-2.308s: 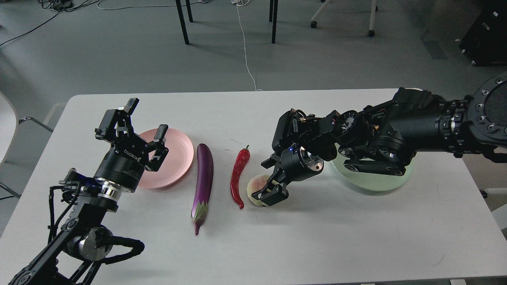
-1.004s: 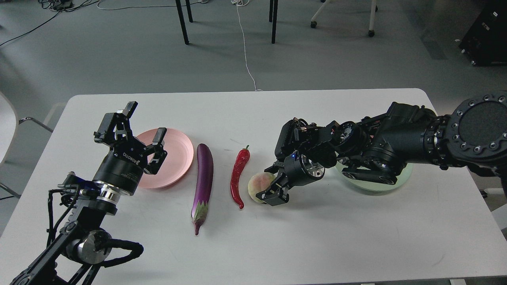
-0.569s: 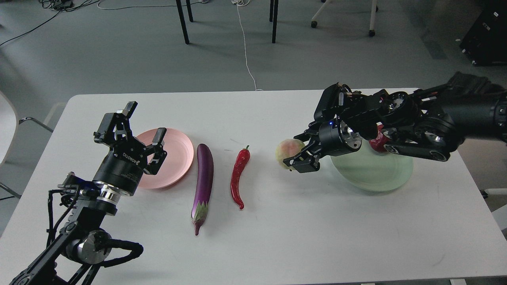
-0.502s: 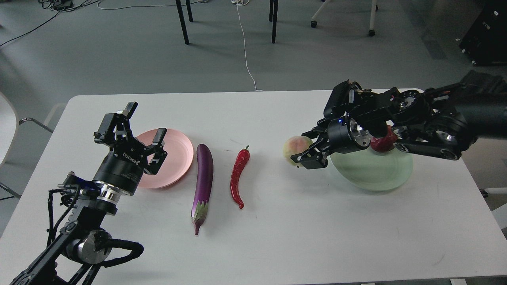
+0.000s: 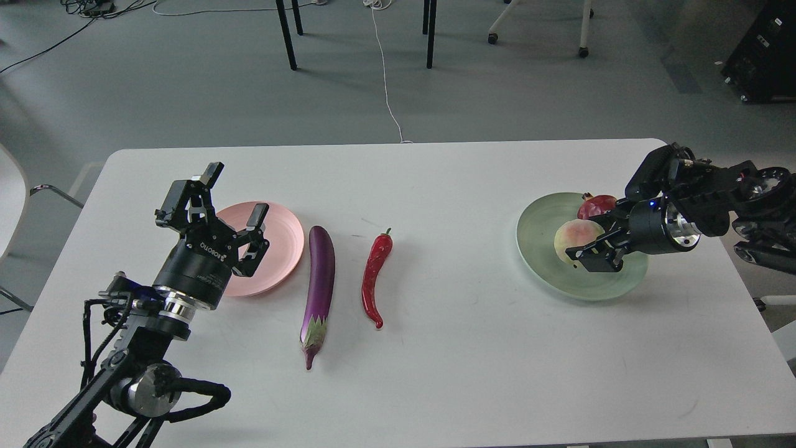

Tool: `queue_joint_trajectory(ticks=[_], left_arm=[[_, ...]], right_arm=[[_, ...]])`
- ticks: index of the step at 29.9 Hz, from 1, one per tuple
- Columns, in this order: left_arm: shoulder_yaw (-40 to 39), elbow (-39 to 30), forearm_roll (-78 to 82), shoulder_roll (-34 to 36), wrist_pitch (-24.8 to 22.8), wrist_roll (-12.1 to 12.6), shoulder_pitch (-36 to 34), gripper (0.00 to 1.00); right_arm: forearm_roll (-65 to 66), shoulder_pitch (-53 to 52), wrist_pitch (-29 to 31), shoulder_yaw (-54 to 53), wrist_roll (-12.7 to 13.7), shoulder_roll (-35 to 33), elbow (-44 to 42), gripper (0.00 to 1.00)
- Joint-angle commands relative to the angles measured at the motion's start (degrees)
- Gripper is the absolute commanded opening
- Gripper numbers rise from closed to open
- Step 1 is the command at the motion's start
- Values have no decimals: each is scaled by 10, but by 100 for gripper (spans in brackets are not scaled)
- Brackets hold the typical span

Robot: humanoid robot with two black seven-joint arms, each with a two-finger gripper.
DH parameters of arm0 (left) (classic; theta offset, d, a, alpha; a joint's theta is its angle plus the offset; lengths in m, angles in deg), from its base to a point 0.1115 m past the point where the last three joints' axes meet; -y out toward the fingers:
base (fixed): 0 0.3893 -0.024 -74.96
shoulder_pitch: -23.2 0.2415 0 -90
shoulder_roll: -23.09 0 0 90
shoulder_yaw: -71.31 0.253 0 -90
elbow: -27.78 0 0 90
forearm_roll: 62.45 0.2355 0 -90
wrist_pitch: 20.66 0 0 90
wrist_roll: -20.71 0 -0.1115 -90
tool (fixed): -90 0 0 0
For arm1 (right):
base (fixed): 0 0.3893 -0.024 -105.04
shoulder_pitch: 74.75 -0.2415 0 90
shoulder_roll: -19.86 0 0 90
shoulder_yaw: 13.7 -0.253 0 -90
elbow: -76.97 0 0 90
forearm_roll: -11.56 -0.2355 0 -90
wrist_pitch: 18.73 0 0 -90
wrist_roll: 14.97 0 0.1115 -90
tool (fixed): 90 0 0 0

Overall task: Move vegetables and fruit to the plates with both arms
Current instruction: 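Carry the peach onto the green plate and release it, then lift the right gripper away from the green plate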

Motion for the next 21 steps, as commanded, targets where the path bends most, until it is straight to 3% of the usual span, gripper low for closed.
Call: queue_joint_trajectory(ticks=[1,6,14,21], left_arm=[[0,0,0,3,0,0,-3,99],[-1,0,0,7,3,4,-7,99],[0,0,0,45,5,4,-21,99],[4,-1,41,96,-1,2,-47,99]], right_arm=[[-2,13,0,-2,0,6,-11,70],[-9,19,0,-23,0,-2,-6,94],[-23,18,6,-107,0,-57,29,98],[-164,36,-1,-178,0,-89,60,98]])
